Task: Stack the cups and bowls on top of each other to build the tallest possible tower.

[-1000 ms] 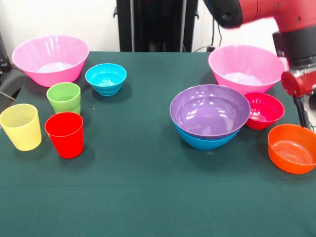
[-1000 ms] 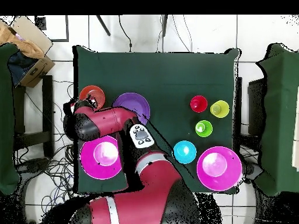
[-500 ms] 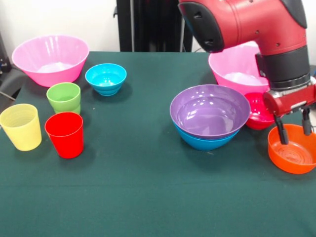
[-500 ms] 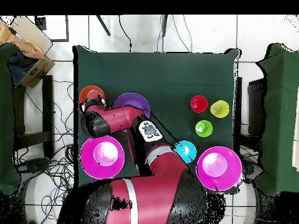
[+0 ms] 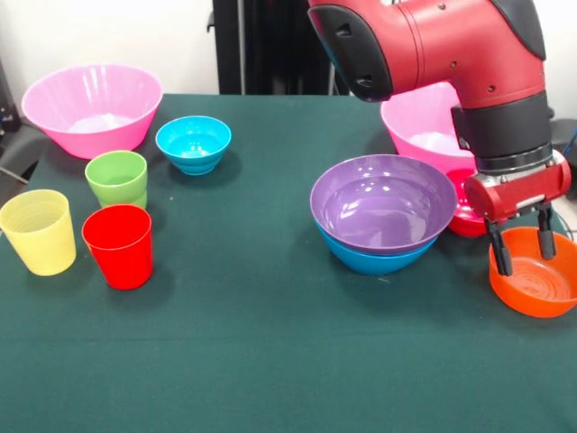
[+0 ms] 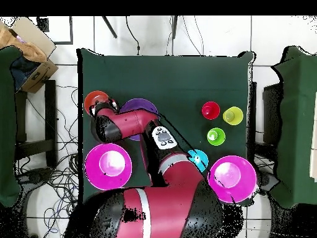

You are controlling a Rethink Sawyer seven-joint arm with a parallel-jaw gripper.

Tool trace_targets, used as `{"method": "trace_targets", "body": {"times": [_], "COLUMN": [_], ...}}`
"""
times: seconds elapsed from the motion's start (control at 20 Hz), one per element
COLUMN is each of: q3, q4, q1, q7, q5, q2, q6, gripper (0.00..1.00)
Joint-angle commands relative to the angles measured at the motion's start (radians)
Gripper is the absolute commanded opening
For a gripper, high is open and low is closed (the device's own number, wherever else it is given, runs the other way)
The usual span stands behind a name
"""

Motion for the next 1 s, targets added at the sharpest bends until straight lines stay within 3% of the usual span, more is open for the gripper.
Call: {"method": "trace_targets", "body": {"times": [0.05, 0.4, 0.65, 0.8, 1.0], "q3": [-0.055, -0.142, -0.213, -0.289, -0.313], "q4": [-0.094, -0.115, -0.172, -0.209, -0.222], "q1": [0.053, 0.111, 0.159, 0.208, 0.222], "q7": [0.012, 0.058, 0.072, 0.085, 0.077], "q5": [-0.063, -0.07, -0.059, -0.031, -0.03], "q2": [0.043, 0.056, 0.112, 0.157, 0.19], "q6": [0.09, -0.034, -0.097, -0.188, -0.24], "gripper": [1.0, 1.0, 1.0, 1.0, 1.0]}}
